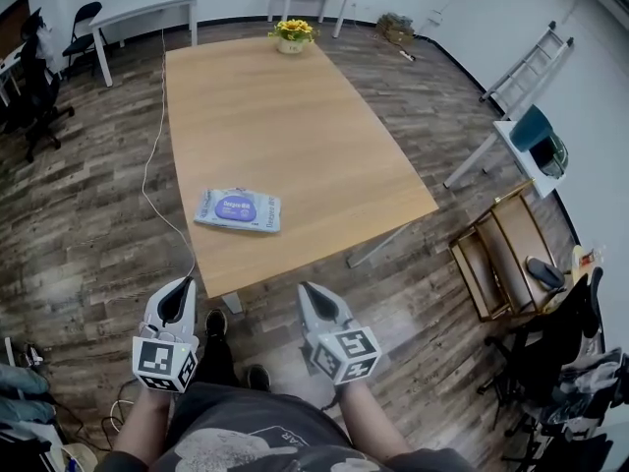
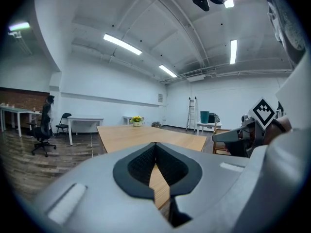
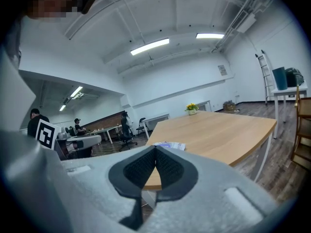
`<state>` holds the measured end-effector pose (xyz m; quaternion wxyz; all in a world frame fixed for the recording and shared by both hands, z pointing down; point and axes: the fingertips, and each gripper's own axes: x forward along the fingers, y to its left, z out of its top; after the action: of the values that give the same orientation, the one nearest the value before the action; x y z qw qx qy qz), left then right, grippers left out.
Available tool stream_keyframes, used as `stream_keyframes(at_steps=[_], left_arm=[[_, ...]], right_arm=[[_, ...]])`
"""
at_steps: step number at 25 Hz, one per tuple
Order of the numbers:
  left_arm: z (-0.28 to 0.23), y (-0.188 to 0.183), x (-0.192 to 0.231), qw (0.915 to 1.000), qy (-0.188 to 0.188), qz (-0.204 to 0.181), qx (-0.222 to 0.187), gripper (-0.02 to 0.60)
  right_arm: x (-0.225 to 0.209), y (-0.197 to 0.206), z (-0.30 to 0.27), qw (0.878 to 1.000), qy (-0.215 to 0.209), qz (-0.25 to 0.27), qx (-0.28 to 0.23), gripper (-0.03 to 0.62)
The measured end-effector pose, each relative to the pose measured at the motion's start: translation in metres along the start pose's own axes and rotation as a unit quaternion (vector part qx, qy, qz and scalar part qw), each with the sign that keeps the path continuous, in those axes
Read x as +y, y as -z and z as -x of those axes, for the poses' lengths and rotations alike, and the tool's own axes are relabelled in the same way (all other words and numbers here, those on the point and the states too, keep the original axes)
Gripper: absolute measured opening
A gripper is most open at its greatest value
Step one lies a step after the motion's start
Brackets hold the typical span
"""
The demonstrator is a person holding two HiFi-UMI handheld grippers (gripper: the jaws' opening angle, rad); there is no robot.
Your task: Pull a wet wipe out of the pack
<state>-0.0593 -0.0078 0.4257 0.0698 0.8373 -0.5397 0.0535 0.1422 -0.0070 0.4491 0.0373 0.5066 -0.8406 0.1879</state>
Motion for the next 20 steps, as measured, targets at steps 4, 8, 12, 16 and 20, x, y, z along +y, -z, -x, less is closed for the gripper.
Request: stream_keyframes(at_steps=[4, 8, 12, 16, 20], left_arm=[[-0.033, 0.002, 0.017, 0.9998, 0.018, 0.003, 0.008, 0.018], [-0.067, 0.000, 0.033, 0.9989, 0.043, -0.002, 0.017, 0.018], [-0.098, 0.001, 0.048, 0.9979, 0.058, 0.003, 0.029, 0.018], [-0.125, 0.009, 0.065, 0.9957, 0.082, 0.011, 0.041, 0.018], [-0.145, 0.019, 0.079, 0.9930, 0.101, 0.013, 0.060, 0.018]], right_arm=[[0.000, -0.013, -0.027, 1.000, 0.008, 0.010, 0.000, -0.009], [-0.004, -0.028, -0.062, 1.000, 0.018, 0.018, 0.003, -0.009], [-0.013, -0.045, -0.098, 0.999, 0.031, 0.022, 0.001, -0.009], [-0.011, -0.051, -0.132, 0.999, 0.040, 0.019, 0.005, -0.009], [-0.011, -0.048, -0.156, 0.998, 0.057, 0.017, 0.017, -0.009]])
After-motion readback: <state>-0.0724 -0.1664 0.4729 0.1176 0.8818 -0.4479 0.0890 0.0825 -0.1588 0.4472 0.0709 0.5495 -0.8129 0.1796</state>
